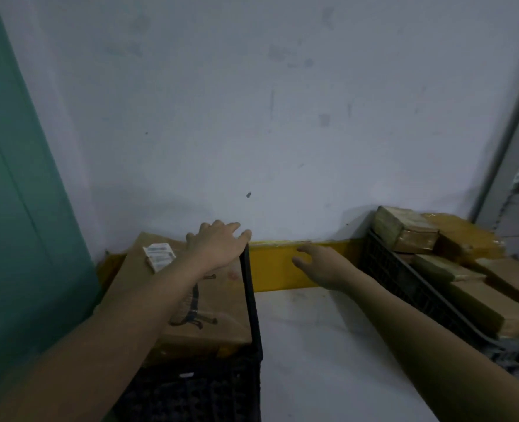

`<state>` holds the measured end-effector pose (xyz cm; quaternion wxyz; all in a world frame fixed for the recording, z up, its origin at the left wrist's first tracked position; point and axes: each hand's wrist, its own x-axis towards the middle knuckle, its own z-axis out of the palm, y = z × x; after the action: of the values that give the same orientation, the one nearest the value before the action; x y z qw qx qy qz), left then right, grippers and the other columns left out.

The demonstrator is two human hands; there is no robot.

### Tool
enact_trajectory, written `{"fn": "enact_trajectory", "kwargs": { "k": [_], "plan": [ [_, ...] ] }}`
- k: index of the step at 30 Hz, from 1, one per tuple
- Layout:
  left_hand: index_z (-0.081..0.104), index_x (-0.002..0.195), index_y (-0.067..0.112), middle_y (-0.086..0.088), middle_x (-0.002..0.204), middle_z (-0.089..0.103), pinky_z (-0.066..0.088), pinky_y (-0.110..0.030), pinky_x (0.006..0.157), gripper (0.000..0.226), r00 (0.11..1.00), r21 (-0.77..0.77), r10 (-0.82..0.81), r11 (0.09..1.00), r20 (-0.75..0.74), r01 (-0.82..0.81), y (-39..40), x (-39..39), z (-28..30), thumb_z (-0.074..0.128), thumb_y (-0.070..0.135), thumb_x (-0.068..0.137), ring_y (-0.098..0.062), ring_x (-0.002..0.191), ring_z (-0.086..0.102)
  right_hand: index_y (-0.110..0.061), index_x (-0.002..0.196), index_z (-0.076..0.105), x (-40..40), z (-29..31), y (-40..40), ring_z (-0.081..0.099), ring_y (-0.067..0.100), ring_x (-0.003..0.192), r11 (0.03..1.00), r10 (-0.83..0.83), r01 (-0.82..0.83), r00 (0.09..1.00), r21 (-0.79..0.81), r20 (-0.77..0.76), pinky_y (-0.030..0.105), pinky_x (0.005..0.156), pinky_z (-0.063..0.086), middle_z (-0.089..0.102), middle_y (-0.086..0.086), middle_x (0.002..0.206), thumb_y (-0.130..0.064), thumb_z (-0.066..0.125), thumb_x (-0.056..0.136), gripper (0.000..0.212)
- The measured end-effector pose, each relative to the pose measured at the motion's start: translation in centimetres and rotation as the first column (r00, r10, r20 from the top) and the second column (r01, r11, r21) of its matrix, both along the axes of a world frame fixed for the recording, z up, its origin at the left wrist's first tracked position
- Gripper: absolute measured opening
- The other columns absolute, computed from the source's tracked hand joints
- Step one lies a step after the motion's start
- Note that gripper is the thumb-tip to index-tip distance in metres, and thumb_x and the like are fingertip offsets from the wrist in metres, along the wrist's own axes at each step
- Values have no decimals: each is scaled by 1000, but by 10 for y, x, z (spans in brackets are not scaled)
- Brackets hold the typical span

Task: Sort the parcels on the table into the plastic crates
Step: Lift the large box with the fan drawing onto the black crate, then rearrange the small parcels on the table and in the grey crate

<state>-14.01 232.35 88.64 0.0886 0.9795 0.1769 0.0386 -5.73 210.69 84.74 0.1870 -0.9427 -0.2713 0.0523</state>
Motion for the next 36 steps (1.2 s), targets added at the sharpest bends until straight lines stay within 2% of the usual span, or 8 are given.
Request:
{"fn": "enact_trajectory", "kwargs": {
  "k": [10, 15, 19, 22, 25, 27, 30, 36],
  "plan": [
    [28, 153, 39, -2, 160, 28, 23, -50, 112, 63, 992, 45, -124, 991, 37, 123, -115, 49, 24, 19, 67, 98, -30, 145, 25, -21, 151, 38, 41, 24, -128, 44, 30, 136, 996, -84, 86, 993, -19, 86, 46, 108, 42, 45, 8, 151, -58, 38, 100, 63],
    [28, 154, 36, -4, 159, 31, 26, -52, 112, 65, 986, 44, -163, 986, 36, 162, -202, 82, 17, 21, 67, 97, -32, 143, 28, -30, 147, 42, 62, 23, -217, 45, 27, 134, 990, -141, 143, 988, -20, 64, 50, 106, 42, 48, 1, 149, -71, 33, 90, 71],
    [30, 153, 35, -5, 157, 34, 28, -52, 110, 63, 979, 8, -190, 982, 69, 190, -275, 114, 19, 25, 65, 98, -32, 141, 31, -36, 139, 49, 85, 26, -297, 54, 25, 122, 987, -162, 162, 985, 18, 56, 51, 99, 48, 58, -1, 137, -71, 34, 88, 63],
    [32, 152, 34, -4, 155, 36, 32, -50, 108, 64, 977, -39, -196, 979, 88, 200, -325, 137, 19, 27, 65, 96, -32, 139, 34, -35, 139, 49, 103, 32, -348, 59, 24, 112, 979, -206, 206, 977, 4, 57, 47, 93, 52, 61, 0, 132, -74, 32, 86, 68],
    [36, 149, 33, -3, 153, 39, 35, -50, 106, 65, 972, -66, -207, 974, 109, 215, -362, 157, 8, 31, 67, 95, -30, 137, 37, -23, 140, 50, 115, 37, -385, 53, 26, 123, 971, -240, 241, 969, -2, 54, 42, 101, 45, 56, 4, 139, -62, 34, 96, 61],
    [35, 150, 33, -2, 154, 37, 37, -48, 108, 65, 966, -94, -229, 966, 122, 241, -382, 167, -6, 34, 67, 95, -29, 139, 35, -18, 140, 51, 127, 29, -406, 46, 28, 131, 963, -267, 268, 962, -11, 61, 44, 107, 39, 50, 7, 145, -55, 36, 102, 55],
    [32, 152, 31, -2, 157, 33, 36, -46, 111, 67, 965, -126, -231, 961, 120, 246, -401, 184, -28, 39, 65, 95, -28, 143, 30, -28, 141, 48, 150, 9, -425, 45, 29, 131, 934, -357, 355, 934, 42, 35, 53, 105, 41, 50, 6, 145, -70, 37, 89, 67],
    [31, 150, 35, 0, 153, 35, 39, -51, 106, 72, 980, -164, -158, 970, 124, 177, -403, 234, -63, 43, 71, 89, -26, 140, 33, -29, 143, 43, 199, -22, -426, 43, 32, 133, 921, -388, 388, 922, 43, -15, 55, 104, 43, 43, 6, 148, -66, 42, 85, 69]
  ]
}}
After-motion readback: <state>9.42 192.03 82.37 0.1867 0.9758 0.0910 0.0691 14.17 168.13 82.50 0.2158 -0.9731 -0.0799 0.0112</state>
